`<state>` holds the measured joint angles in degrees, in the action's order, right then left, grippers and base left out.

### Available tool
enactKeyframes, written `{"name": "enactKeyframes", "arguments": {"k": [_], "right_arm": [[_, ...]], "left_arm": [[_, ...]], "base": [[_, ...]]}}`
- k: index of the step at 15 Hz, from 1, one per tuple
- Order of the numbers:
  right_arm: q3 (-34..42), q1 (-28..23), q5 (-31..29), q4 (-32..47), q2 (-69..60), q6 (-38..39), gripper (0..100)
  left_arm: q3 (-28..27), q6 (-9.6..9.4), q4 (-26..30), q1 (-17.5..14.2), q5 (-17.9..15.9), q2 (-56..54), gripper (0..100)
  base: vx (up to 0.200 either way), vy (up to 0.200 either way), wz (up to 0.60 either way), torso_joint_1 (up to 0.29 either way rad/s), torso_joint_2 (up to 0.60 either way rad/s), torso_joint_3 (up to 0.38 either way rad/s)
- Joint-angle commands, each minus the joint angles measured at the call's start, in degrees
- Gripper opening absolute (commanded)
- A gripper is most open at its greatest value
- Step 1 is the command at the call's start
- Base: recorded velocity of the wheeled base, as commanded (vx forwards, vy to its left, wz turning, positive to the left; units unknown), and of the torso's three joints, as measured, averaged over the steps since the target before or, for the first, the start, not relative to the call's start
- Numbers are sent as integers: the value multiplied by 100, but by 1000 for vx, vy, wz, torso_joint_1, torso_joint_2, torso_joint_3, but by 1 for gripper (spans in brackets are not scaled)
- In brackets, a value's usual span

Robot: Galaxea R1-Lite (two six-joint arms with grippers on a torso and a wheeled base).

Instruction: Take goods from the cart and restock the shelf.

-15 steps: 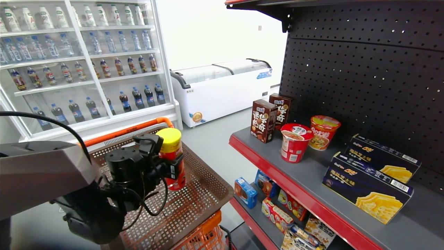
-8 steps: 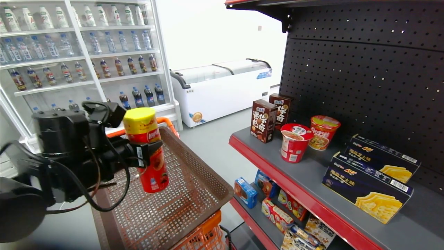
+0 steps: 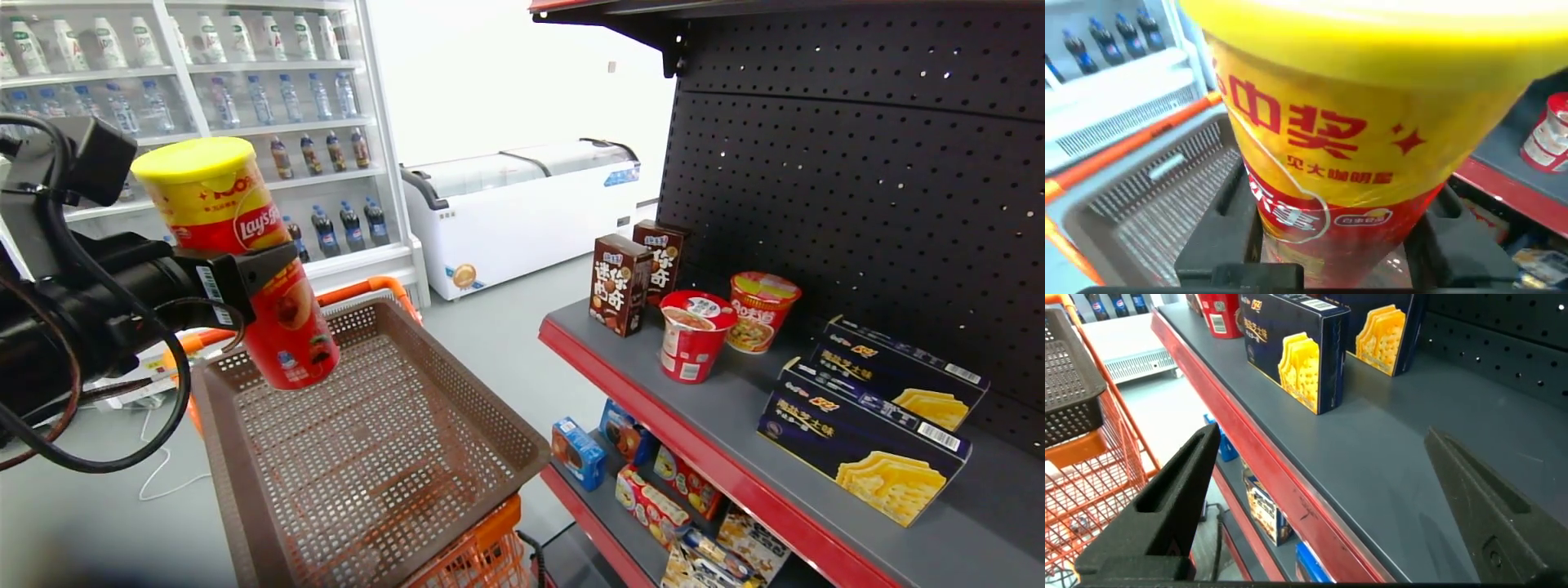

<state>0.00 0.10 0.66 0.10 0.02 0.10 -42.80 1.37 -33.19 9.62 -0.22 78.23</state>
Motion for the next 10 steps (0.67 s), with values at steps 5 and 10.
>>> {"name": "enactKeyframes", "arguments": {"k": [5,10], "right_arm": [[0,-1,31,-1,-2,-1,100],[0,-1,31,-1,-2,-1,100]], "left_arm": [[404,-31,-3,-171,101,-484,0],[659,-5,-3,-268,92,-721,0]], "base": [[0,0,-360,0,0,1],[0,0,-600,1,2,5]]}}
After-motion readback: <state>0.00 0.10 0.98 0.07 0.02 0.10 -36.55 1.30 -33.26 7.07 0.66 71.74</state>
